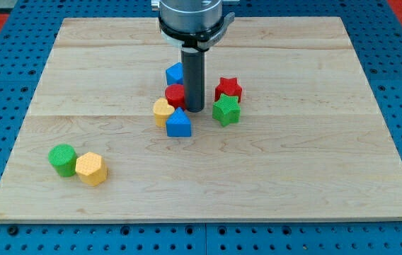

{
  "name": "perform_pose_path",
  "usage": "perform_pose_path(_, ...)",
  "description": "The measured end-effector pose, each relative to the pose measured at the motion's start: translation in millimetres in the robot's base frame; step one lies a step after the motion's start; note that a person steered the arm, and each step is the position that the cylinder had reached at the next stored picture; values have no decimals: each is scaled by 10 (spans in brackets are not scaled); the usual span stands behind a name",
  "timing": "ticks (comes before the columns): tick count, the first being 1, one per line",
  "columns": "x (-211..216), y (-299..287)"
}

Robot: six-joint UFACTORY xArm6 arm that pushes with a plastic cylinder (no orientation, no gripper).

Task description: Move the red circle to the top right of the green circle

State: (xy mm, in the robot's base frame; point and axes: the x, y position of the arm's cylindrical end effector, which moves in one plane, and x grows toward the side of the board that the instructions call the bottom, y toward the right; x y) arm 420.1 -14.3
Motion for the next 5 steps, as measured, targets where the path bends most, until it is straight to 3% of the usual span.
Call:
perform_pose_path(2, -368, -190)
perform_pose_path(3, -187, -820)
perform_pose_path(5, 488, -1426)
